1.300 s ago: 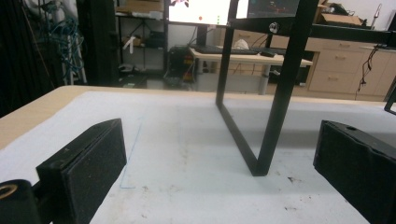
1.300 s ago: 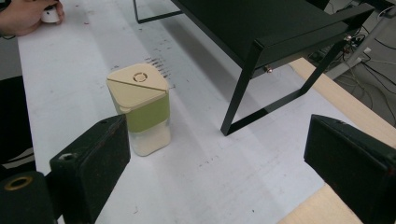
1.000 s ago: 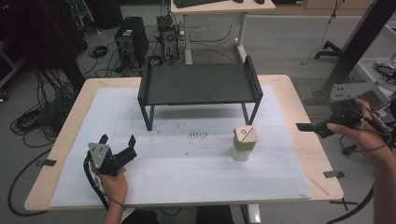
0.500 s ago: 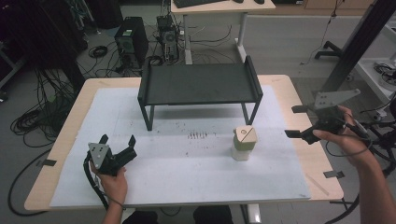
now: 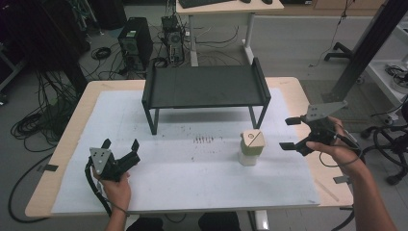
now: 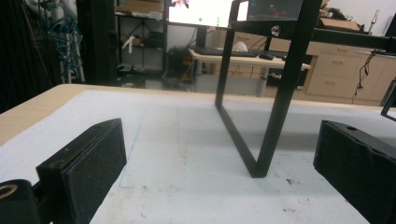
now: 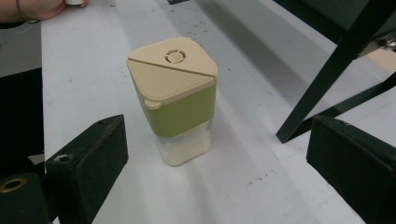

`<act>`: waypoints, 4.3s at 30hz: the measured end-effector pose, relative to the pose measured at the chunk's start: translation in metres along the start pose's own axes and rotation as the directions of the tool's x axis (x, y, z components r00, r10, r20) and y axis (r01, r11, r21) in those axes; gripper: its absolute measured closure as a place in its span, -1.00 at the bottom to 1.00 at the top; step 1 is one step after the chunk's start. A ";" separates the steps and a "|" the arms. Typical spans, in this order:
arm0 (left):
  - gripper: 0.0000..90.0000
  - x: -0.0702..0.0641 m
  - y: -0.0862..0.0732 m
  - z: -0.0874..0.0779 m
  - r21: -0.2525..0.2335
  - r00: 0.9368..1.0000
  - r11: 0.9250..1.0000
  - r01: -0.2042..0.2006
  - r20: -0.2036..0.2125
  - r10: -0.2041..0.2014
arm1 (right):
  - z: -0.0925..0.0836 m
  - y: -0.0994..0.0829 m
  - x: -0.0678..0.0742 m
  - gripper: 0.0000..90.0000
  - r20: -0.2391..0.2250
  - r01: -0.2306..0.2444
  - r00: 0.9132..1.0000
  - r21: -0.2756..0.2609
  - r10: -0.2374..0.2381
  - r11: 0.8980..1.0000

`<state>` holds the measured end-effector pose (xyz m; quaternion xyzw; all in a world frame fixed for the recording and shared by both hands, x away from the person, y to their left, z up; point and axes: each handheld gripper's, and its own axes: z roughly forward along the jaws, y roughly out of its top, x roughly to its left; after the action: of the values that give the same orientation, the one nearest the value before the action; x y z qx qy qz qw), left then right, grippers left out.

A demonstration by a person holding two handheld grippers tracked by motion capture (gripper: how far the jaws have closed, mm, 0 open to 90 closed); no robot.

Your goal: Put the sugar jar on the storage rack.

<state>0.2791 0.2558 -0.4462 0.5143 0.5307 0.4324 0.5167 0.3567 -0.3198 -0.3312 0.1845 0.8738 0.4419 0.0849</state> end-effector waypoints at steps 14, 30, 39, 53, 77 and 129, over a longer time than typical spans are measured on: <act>-0.94 0.000 0.000 0.000 0.001 1.000 1.000 -0.006 0.000 0.006 | 0.022 -0.013 0.003 -0.88 -0.032 -0.021 0.999 -0.009 0.021 1.000; -0.94 -0.001 0.000 0.000 0.002 1.000 1.000 -0.010 0.001 0.010 | 0.045 -0.020 0.005 -0.88 -0.066 -0.025 0.998 0.001 0.025 1.000; -0.94 -0.001 0.000 0.000 0.002 1.000 1.000 -0.011 0.002 0.011 | 0.056 -0.023 0.007 -0.88 -0.086 -0.019 0.996 0.006 0.019 1.000; -0.94 -0.001 0.000 0.000 0.004 1.000 1.000 -0.013 0.004 0.013 | 0.070 -0.025 0.008 -0.89 -0.117 -0.022 0.993 0.008 0.022 1.000; -0.94 -0.001 0.000 0.000 0.003 1.000 1.000 -0.013 0.004 0.013 | 0.091 -0.023 0.009 -0.91 -0.146 -0.019 0.989 0.001 0.019 1.000; -0.94 -0.002 0.000 0.001 0.005 1.000 1.000 -0.020 0.006 0.020 | 0.112 -0.023 0.013 -0.93 -0.174 -0.040 0.984 -0.032 0.034 0.999</act>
<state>0.2795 0.2540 -0.4462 0.5221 0.5252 0.4344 0.5127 0.3742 -0.2439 -0.4165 0.1600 0.8665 0.4729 0.0037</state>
